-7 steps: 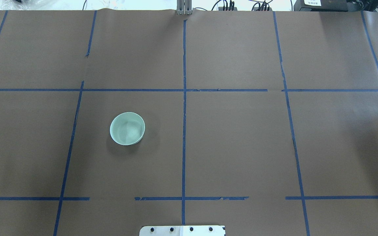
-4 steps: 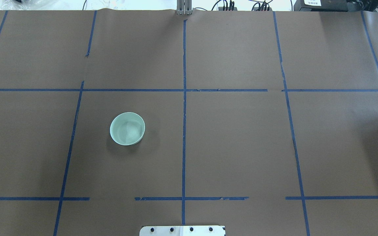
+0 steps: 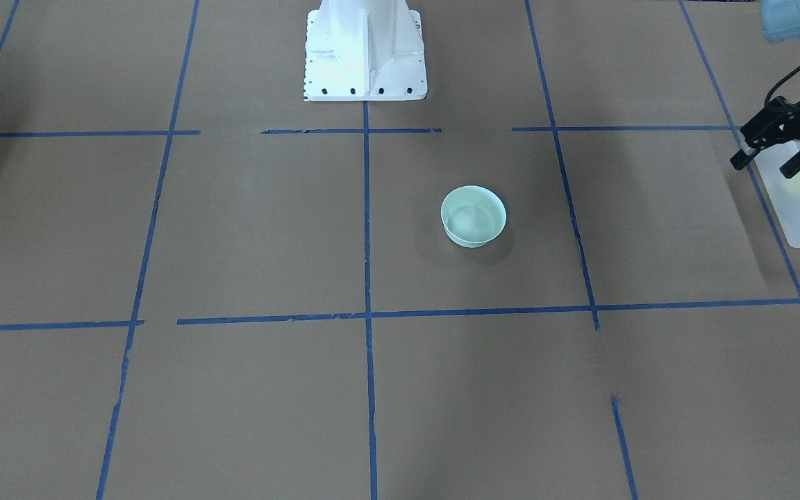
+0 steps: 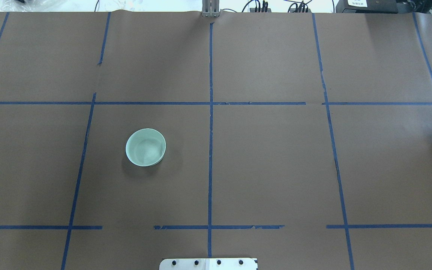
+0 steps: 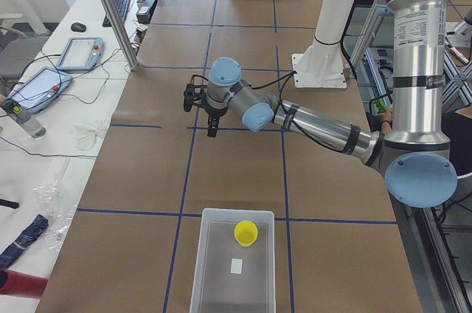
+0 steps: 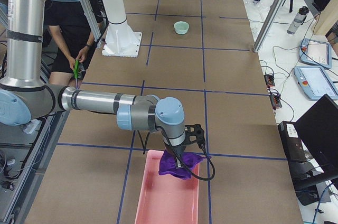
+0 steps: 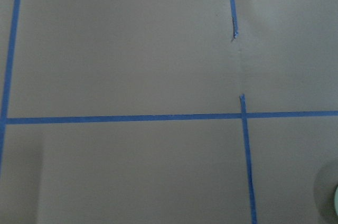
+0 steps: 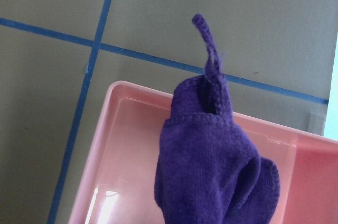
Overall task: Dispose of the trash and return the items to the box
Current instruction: 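Release the cloth into the pink bin while the left gripper reaches the green bowl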
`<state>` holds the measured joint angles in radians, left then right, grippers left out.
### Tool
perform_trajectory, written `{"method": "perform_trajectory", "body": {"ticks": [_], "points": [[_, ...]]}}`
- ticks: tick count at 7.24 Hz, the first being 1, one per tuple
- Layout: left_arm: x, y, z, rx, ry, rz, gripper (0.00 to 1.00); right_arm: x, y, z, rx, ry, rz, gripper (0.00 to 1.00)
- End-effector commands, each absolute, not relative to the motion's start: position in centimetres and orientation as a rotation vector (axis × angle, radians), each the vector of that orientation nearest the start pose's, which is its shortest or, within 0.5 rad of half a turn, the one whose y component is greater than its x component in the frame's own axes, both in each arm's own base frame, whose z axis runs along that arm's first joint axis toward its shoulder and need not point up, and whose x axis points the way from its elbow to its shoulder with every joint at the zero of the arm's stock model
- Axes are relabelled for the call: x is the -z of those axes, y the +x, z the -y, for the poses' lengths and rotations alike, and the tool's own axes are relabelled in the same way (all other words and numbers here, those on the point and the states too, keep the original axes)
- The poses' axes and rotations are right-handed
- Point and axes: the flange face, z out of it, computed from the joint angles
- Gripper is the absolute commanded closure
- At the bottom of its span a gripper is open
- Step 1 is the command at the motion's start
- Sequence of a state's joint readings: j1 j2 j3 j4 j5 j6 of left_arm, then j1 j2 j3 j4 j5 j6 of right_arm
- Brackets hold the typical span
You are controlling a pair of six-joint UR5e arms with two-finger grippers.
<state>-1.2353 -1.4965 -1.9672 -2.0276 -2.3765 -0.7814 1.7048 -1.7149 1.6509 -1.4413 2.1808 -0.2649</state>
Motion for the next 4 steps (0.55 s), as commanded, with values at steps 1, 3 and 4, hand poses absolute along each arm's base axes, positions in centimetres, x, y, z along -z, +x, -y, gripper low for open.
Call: {"method": "perform_trajectory", "body": {"ticks": [1, 3, 4], "points": [[-43.3, 12.7, 44.6, 0.104, 0.171, -1.076, 0.00, -74.0, 13.6, 42.3, 0.152, 0.228, 0.571, 1.00], [-41.2, 16.6, 44.6, 0.113, 0.117, -1.119, 0.00, -76.1, 13.2, 41.0, 0.132, 0.191, 0.597, 0.01], [-39.6, 19.3, 44.5, 0.135, 0.093, -1.129, 0.00, -74.9, 13.0, 41.9, 0.117, 0.204, 0.634, 0.00]]}}
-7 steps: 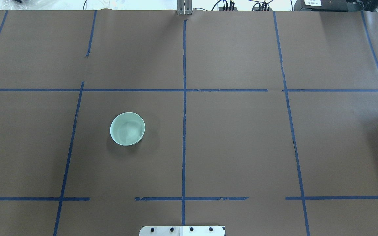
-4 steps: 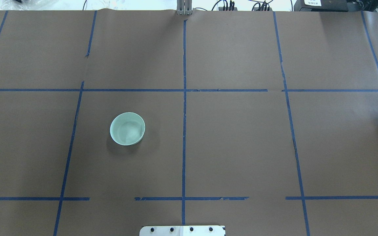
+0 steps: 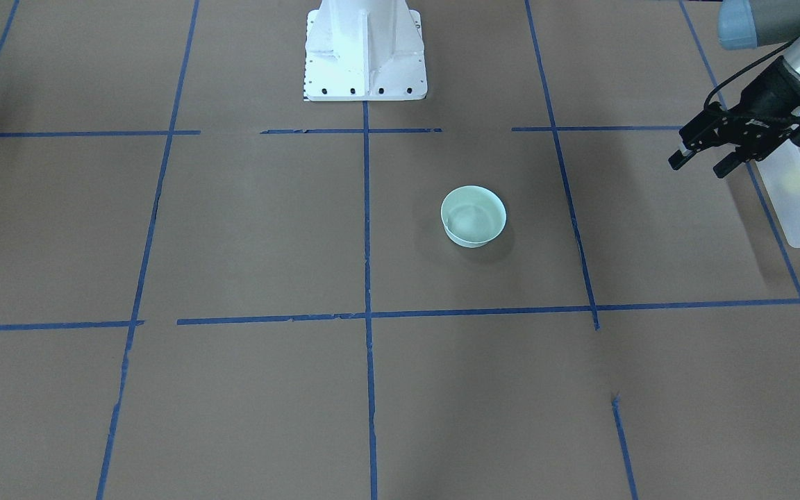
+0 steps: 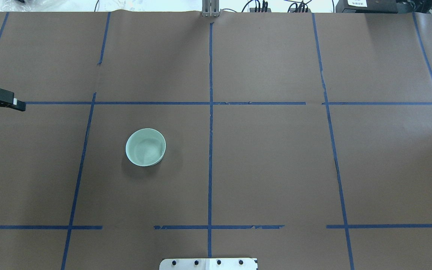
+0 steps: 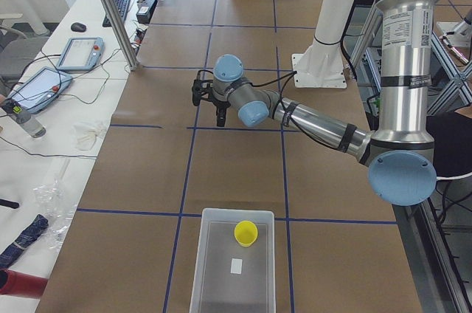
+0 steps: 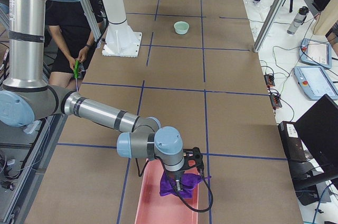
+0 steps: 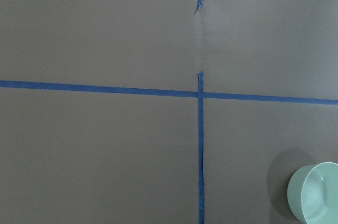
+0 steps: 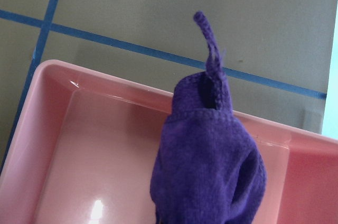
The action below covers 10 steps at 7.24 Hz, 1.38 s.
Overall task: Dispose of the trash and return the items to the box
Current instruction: 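Release the cloth into the pink bin while the left gripper reaches the green bowl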
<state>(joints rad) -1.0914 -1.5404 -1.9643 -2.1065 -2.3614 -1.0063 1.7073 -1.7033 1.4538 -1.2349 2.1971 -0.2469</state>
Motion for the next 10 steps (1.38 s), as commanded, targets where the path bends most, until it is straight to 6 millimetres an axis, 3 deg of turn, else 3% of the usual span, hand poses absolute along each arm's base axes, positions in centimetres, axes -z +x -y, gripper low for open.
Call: {"method": "perform_trajectory", "body": {"ticks": [1, 2, 4, 5, 6, 7, 8, 10], "points": [[-37.5, 23.0, 44.1, 0.163, 0.073, -1.137, 0.00, -74.1, 12.7, 42.5, 0.041, 0.186, 0.681, 0.00], [-36.3, 25.3, 43.7, 0.164, 0.047, -1.151, 0.00, -71.9, 12.3, 44.7, -0.077, 0.142, 0.797, 0.00], [-33.6, 30.4, 42.4, 0.191, 0.015, -1.165, 0.00, -68.3, 12.2, 45.3, -0.080, 0.188, 0.822, 0.00], [-32.8, 34.2, 41.3, 0.213, 0.001, -1.136, 0.00, -68.0, 12.1, 44.9, -0.076, 0.199, 0.828, 0.00], [-30.3, 37.4, 41.5, 0.237, -0.002, -1.063, 0.00, -68.3, 12.0, 44.9, -0.075, 0.195, 0.826, 0.00], [-28.8, 42.0, 40.2, 0.247, 0.032, -0.954, 0.00, -68.3, 11.9, 44.9, -0.076, 0.191, 0.829, 0.00], [-29.8, 43.6, 40.5, 0.271, 0.051, -0.912, 0.00, -68.3, 11.9, 44.9, -0.077, 0.187, 0.830, 0.00], [-31.1, 44.0, 40.7, 0.293, 0.033, -0.887, 0.00, -66.6, 10.1, 45.8, -0.108, 0.162, 0.841, 0.00]]}}
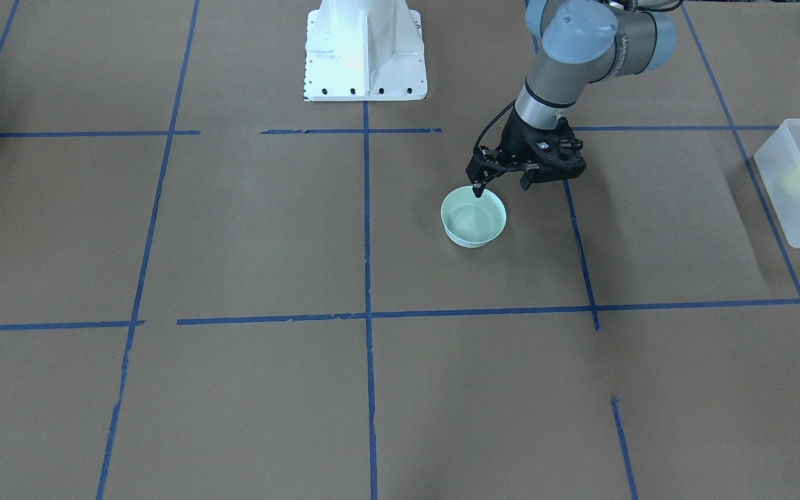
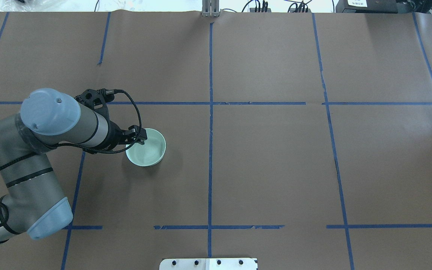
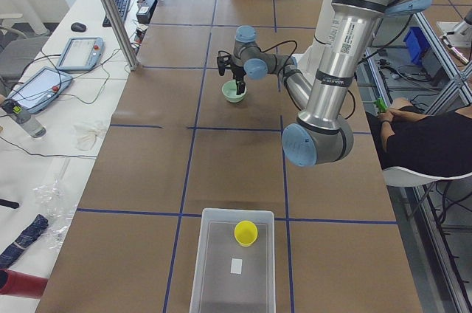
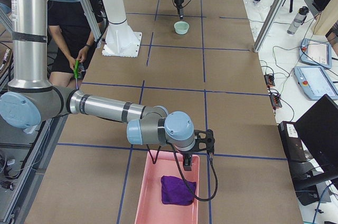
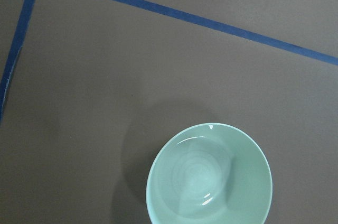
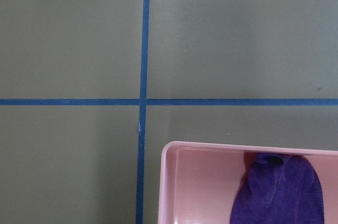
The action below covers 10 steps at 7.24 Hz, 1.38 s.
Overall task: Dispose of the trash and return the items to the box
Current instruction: 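Grasp the rim of the pale green bowl with the left gripper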
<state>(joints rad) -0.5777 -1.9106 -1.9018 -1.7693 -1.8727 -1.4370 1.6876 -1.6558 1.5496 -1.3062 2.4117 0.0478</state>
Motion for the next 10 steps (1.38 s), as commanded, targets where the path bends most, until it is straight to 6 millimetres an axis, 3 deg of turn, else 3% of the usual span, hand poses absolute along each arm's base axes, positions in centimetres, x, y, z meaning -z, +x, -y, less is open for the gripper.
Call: {"method": "perform_trajectory", "body": {"ticks": [1, 4, 5, 6, 9, 10], "points": [[-31.7, 44.5, 40.9, 0.302, 0.025, -0.880, 0.00, -64.0, 8.1, 46.3, -0.139, 0.140, 0.852, 0.00], [-34.1, 47.2, 40.9, 0.316, 0.000, -0.894, 0.05, -59.4, 6.7, 45.9, -0.174, 0.058, 0.853, 0.00], [-34.8, 47.2, 40.9, 0.319, -0.004, -0.883, 0.07, -58.4, 6.6, 45.5, -0.172, 0.055, 0.853, 0.00], [-35.0, 47.3, 40.9, 0.321, -0.006, -0.878, 0.18, -58.5, 6.3, 45.4, -0.167, 0.051, 0.853, 0.00], [-35.2, 47.4, 41.0, 0.334, -0.013, -0.874, 0.99, -58.5, 6.2, 45.5, -0.164, 0.052, 0.848, 0.00], [-35.5, 47.3, 40.9, 0.335, -0.013, -0.870, 1.00, -58.5, 6.2, 45.5, -0.163, 0.053, 0.848, 0.00]]}}
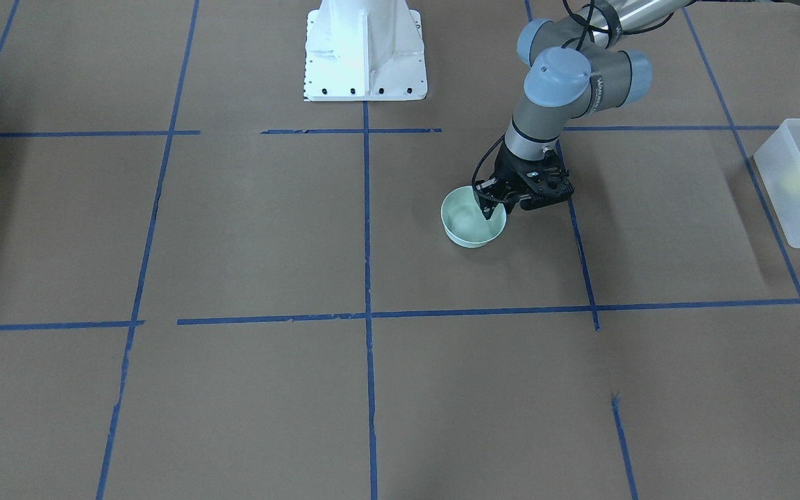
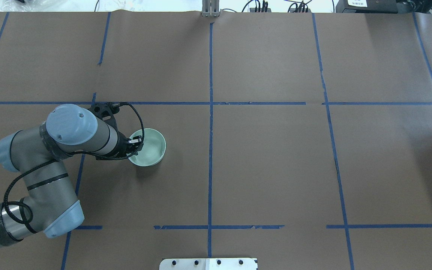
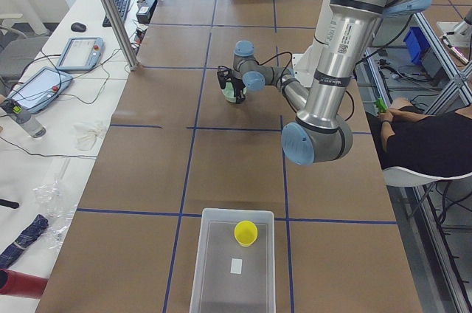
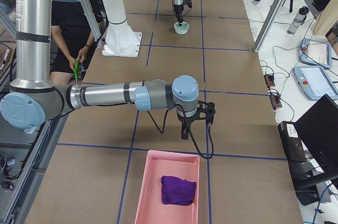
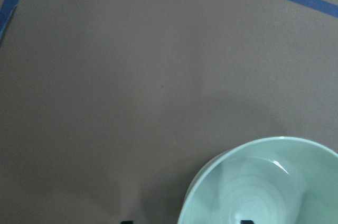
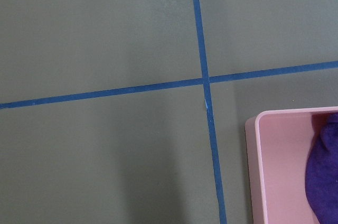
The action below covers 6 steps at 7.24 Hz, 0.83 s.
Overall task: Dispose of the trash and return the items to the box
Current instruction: 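Grasp the rim of the pale green bowl with the left gripper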
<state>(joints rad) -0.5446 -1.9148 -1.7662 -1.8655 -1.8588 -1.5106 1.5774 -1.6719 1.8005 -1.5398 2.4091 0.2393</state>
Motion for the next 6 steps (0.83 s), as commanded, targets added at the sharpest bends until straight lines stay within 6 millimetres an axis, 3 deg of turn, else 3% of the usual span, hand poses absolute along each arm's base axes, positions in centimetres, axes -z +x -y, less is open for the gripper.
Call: {"method": "perform_trajectory", "body": {"ticks": [1, 3, 5, 6], "points": [[-34.2, 46.6, 40.9, 0.333, -0.008, -0.892, 1.00, -58.6, 6.1, 45.5, -0.161, 0.051, 0.847, 0.00], [-30.2, 42.0, 40.9, 0.350, -0.003, -0.913, 1.00, -58.7, 5.9, 45.5, -0.156, 0.051, 0.839, 0.00], [-28.8, 34.4, 46.0, 0.393, 0.067, -0.925, 1.00, -59.2, 5.9, 45.5, -0.150, 0.047, 0.835, 0.00], [-29.3, 32.0, 47.2, 0.341, 0.065, -0.933, 1.00, -59.4, 5.9, 45.5, -0.147, 0.046, 0.833, 0.00]]}}
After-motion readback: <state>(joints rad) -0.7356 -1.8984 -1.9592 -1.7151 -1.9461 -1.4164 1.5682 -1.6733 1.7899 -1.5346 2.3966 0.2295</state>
